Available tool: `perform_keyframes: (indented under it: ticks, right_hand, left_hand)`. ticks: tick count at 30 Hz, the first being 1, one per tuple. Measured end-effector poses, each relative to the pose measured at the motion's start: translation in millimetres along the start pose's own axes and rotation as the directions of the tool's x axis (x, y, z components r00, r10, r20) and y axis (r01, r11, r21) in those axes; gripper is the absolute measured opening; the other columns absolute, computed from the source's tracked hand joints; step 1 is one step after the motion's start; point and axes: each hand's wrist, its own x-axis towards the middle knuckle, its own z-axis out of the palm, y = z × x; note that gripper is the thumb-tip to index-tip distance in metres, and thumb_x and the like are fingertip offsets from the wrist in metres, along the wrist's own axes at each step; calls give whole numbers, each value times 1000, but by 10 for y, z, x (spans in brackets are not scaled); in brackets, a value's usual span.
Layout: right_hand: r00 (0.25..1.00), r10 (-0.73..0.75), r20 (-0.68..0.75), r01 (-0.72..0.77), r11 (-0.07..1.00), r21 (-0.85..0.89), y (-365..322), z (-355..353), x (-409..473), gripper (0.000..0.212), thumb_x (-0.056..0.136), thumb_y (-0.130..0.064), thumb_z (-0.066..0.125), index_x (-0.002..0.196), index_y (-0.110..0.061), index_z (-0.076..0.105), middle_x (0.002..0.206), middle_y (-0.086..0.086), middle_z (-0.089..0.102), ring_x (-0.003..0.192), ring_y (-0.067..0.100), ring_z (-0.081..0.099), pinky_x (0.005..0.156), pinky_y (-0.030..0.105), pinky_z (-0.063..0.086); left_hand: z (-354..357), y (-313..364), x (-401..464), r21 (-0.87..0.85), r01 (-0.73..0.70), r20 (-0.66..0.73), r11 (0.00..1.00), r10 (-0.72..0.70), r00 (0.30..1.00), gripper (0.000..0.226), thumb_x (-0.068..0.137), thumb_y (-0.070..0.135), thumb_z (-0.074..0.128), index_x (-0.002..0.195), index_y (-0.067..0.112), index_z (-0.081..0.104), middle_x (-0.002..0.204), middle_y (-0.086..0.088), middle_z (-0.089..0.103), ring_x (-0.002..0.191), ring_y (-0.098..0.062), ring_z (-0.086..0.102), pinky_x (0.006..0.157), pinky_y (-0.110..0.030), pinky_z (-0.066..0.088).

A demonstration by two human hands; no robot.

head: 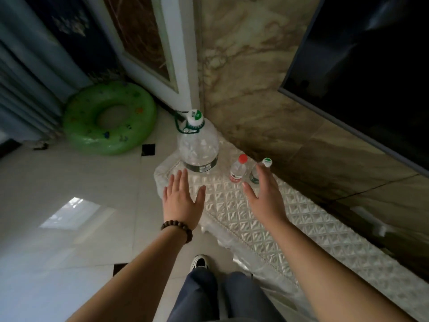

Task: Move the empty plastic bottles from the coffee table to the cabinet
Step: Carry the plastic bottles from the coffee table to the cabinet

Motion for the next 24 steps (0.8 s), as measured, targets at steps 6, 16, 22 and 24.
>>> perform_keyframes:
  ticks: [6,16,22,24]
  right_hand:
    - [980,-154,125,155,988,2,-124,149,-195,59,93,-38,51,144,-15,32,153,7,30,143,20,24,115,39,28]
    - [854,-393,340,407,913,33,262,-65,-1211,59,95,-37,48,146,-14,29,155,8,25,144,20,19,116,37,24]
    - [717,-507,478,537,839,86,304,-209,-2040,60,96,-38,45,147,-16,25,157,5,20,146,19,13,117,34,17]
    - [658,-540,526,576,810,110,271,-185,-2320,59,95,-38,45,147,-17,26,157,5,20,146,18,13,118,35,17]
  left_hand:
    - [-55,-260,-533,-11,157,-82,988,-157,984,72,92,58,32,151,22,13,158,2,14,146,-15,5,119,-42,7]
    - [388,0,-2193,-79,455,-257,887,-460,850,71,92,61,26,150,26,7,159,3,9,146,-15,0,119,-42,3]
    - [525,51,-3395,-154,611,-348,777,-621,702,70,93,58,29,151,24,8,159,3,9,146,-15,-1,119,-42,3]
    - [510,42,-3786,-183,662,-365,727,-676,640,70,93,57,29,151,22,9,159,2,8,146,-16,-1,119,-42,2]
